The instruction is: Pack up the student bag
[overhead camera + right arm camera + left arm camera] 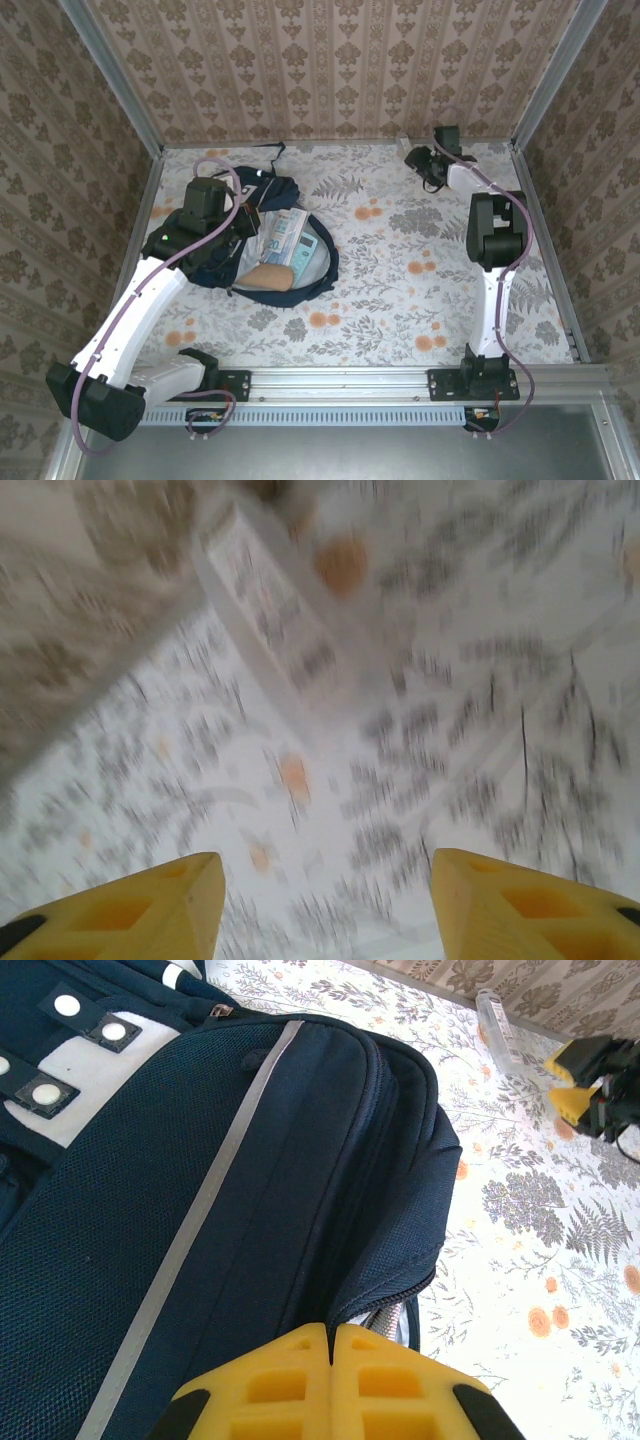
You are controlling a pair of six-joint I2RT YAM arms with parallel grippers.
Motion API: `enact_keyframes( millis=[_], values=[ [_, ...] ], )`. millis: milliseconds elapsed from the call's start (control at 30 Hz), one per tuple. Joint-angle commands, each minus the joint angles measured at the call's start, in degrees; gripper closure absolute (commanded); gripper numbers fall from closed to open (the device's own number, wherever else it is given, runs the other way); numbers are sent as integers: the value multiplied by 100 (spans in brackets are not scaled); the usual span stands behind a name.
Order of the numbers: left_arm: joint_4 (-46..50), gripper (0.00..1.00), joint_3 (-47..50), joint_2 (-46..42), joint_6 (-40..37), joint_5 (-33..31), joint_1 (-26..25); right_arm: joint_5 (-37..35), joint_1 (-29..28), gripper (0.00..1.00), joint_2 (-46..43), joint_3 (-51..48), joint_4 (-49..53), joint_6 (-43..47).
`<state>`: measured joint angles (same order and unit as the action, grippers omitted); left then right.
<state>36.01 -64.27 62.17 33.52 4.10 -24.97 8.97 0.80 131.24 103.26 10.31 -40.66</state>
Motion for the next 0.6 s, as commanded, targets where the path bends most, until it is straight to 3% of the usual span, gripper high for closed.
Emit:
enact_keyframes(
  millis=[0, 233, 400, 567],
  values=[
    [4, 100, -138, -148, 137, -175, 64, 423, 64, 41, 506, 540, -438, -405],
    [184, 100, -288, -109, 209, -295, 63, 933, 210, 44, 1930, 2342, -370, -1189],
    [346, 100, -405, -58, 252, -389, 54, 652, 219, 46, 2465, 3080, -252, -1131],
    [395, 100, -420, -54, 252, -458, 53, 979, 178, 47, 3039, 4170, 606, -963]
  ],
)
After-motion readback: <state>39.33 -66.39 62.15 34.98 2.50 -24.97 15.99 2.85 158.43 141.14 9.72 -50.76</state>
